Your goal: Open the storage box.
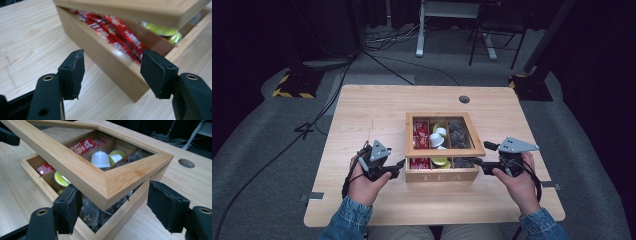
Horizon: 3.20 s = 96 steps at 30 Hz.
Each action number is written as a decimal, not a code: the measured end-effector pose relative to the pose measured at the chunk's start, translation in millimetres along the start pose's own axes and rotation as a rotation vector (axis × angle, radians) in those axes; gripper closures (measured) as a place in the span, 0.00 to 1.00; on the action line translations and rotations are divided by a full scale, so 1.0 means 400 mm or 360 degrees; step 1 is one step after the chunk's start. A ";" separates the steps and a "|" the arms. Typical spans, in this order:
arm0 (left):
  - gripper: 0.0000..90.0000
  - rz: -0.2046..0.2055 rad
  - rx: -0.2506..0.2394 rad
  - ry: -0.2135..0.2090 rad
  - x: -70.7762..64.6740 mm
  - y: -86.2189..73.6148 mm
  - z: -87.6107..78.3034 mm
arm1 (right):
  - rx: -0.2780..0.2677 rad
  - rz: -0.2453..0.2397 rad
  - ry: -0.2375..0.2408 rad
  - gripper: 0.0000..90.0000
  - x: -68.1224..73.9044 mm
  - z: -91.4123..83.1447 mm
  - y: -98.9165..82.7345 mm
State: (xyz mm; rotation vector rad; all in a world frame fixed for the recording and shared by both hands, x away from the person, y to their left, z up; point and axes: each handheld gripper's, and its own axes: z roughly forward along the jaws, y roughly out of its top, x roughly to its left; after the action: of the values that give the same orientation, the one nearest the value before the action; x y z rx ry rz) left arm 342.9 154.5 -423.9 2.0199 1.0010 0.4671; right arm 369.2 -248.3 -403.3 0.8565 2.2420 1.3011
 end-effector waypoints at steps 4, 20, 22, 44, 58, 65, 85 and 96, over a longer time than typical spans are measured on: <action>0.38 -0.0027 0.0014 0.0026 0.023 -0.014 0.003 | -0.0020 -0.0007 0.0001 0.32 -0.008 -0.006 0.024; 0.33 -0.0090 0.0124 0.0141 0.082 -0.083 0.008 | -0.0066 0.0003 0.0030 0.32 -0.061 -0.005 0.130; 0.33 -0.0099 0.0136 0.0151 0.087 -0.094 0.010 | -0.0071 0.0006 0.0027 0.32 -0.066 -0.001 0.140; 0.33 -0.0168 0.0179 0.0215 0.143 -0.147 0.024 | -0.0260 0.0095 0.0036 0.35 -0.137 0.032 0.233; 0.33 -0.0160 0.0174 0.0198 0.144 -0.145 0.036 | -0.0322 0.0055 -0.0014 0.46 -0.160 0.055 0.281; 0.33 -0.0165 0.0167 0.0193 0.145 -0.145 0.036 | -0.0294 0.0001 -0.0078 0.51 -0.174 0.084 0.305; 0.33 -0.0202 0.0195 0.0277 0.149 -0.198 -0.017 | -0.0310 0.0091 -0.0140 0.57 -0.257 0.186 0.324; 0.33 -0.0244 0.0221 0.0316 0.152 -0.241 -0.058 | -0.0228 0.0147 -0.0152 0.58 -0.300 0.254 0.320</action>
State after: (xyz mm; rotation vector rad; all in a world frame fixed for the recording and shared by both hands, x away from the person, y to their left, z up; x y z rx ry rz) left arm 319.2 248.2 -488.6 2.0277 1.3315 0.5355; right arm 557.6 -218.8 -334.9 0.9577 2.0307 1.4119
